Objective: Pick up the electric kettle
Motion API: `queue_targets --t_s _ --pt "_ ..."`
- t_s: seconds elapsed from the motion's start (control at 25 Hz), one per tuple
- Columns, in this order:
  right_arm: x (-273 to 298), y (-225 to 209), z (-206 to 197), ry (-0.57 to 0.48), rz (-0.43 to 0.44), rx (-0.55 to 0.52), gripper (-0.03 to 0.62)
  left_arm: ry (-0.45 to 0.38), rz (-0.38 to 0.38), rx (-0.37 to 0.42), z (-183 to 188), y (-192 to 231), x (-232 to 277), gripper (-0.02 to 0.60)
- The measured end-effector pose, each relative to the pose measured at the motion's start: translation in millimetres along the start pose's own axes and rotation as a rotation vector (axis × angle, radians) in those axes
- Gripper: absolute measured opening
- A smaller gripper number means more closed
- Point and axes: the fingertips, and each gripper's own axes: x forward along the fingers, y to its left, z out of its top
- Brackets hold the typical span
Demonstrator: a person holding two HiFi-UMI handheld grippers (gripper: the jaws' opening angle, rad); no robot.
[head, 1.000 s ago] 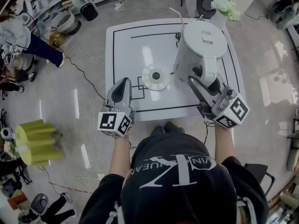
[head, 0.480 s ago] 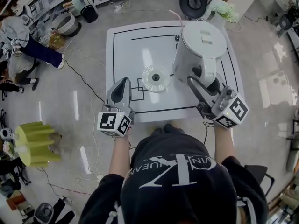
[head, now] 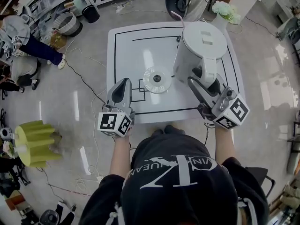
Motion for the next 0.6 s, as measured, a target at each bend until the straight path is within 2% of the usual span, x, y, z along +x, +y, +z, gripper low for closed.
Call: queue_targets --t_s 0.6 --pt "-1.1 -2.6 -5.9 0.017 -0.002 -0.004 0.120 0.008 0.004 -0.001 -2.0 3.5 -0.4 0.006"
